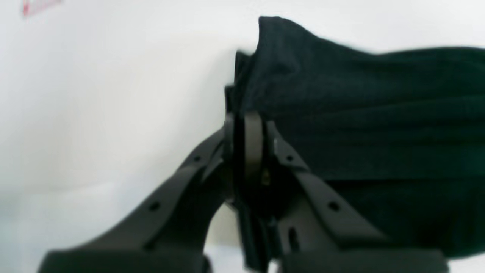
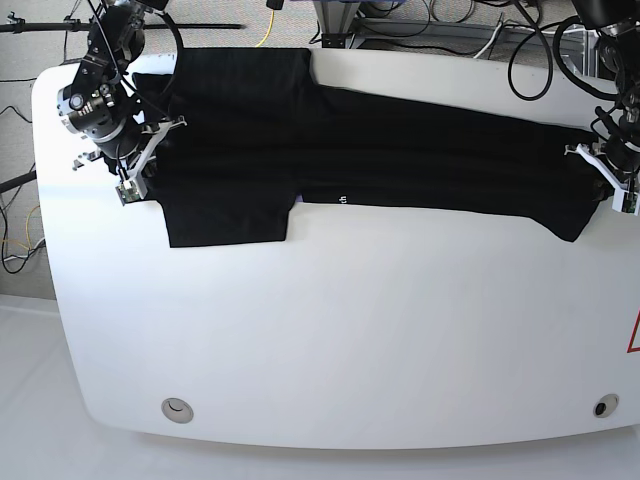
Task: Fold the T-shirt properly
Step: 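Lower the folded hem onto the shirt and open both grippers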
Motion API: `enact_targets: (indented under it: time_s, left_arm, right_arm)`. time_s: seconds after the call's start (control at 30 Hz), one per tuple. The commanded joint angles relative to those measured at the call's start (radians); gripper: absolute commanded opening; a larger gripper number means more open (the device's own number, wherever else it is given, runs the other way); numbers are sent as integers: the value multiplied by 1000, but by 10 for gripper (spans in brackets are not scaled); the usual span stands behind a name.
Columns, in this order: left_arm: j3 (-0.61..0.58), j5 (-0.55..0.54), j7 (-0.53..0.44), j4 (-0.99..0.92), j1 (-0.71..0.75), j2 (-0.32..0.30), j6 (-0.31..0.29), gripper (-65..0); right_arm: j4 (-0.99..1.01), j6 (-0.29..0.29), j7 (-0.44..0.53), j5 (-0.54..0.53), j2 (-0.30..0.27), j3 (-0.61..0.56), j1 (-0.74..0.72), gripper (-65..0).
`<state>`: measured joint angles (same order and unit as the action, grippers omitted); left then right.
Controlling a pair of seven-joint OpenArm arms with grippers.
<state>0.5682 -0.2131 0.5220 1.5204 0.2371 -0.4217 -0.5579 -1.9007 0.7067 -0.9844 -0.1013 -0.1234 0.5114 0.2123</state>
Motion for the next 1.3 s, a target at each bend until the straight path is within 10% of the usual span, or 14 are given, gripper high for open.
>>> enact_targets:
  time_s: [0.0,0.2,0.43,0.57,1.27]
  left_arm:
    - [14,15,-16,13,4,-28,17,-650]
    - [4,5,-11,-14,-23,-27,5,-635]
    - [1,16,3,-16,-53,-27,3,-295]
    - [3,23,-6,-15,-85,-17,-2,-210]
    - [-63,24,-6,1,-131,-7,-1,-228]
  right_arm:
    - [-3,-9,-3,12,-12,10,-4,-640]
    - [24,-9,19,8,-13,8,-8,-630]
    - [52,-9,42,2,-16,7,-16,-434]
    - [52,-9,65,11,-14,12,-18,-365]
    - [-1,-9,38,10,-10,26,-39,-347]
